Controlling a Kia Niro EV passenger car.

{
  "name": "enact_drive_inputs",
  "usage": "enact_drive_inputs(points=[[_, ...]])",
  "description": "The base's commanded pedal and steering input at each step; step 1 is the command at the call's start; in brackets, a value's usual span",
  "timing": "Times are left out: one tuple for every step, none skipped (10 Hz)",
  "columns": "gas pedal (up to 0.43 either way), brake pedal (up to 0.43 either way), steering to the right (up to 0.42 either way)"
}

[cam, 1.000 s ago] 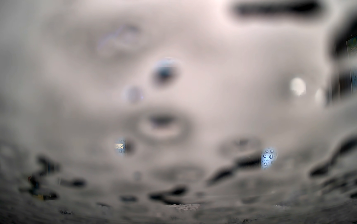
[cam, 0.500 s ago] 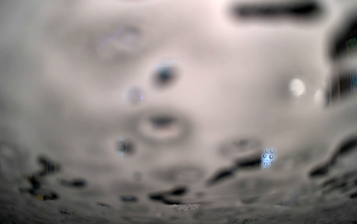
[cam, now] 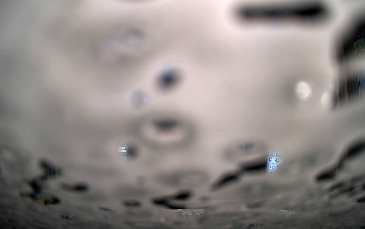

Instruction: Follow the waypoints while adhering to traffic rules and regulations

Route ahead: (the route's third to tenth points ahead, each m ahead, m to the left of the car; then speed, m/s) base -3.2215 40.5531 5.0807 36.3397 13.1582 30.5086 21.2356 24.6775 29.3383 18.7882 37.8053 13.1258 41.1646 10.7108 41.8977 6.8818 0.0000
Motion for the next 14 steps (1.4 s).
enact_drive_inputs(points=[[0.000,0.000,-0.015],[0.000,0.000,-0.014],[0.000,0.000,-0.014],[0.000,0.006,-0.014],[0.000,0.000,-0.015],[0.000,0.000,-0.014],[0.000,0.000,-0.015],[0.000,0.000,-0.014],[0.000,0.000,-0.014],[0.000,0.000,-0.014],[0.000,0.000,-0.015],[0.000,0.000,-0.014],[0.000,0.006,-0.015],[0.000,0.000,-0.014]])
